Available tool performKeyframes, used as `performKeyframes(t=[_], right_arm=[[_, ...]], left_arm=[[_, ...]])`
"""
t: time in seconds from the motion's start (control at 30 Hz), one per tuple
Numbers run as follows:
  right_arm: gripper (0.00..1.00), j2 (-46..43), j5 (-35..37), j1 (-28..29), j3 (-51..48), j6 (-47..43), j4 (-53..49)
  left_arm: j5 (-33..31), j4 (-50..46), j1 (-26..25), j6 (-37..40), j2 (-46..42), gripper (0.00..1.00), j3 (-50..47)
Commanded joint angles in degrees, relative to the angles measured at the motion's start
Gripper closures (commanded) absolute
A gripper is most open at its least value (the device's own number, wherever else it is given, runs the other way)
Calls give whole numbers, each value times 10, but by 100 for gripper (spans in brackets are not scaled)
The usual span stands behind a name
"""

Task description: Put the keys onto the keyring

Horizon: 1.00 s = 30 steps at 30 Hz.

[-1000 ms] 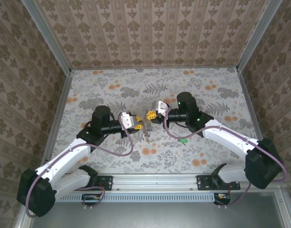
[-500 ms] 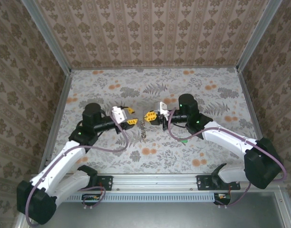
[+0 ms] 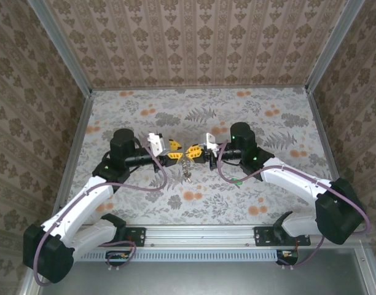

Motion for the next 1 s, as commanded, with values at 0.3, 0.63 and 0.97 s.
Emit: performKeyframes(t=[0.3,0.63,0.97], right_arm=[[100,-8,10,9,5,-11,-5],[100,-13,17,27,15,-38,-30],[85,-31,59,26,12,-79,-93]], left_arm=[[20,-15,-29,26,16,80,25],[-8,-78,-43,65,28,87,48],[-63,-58,-62,84,8,100,30]])
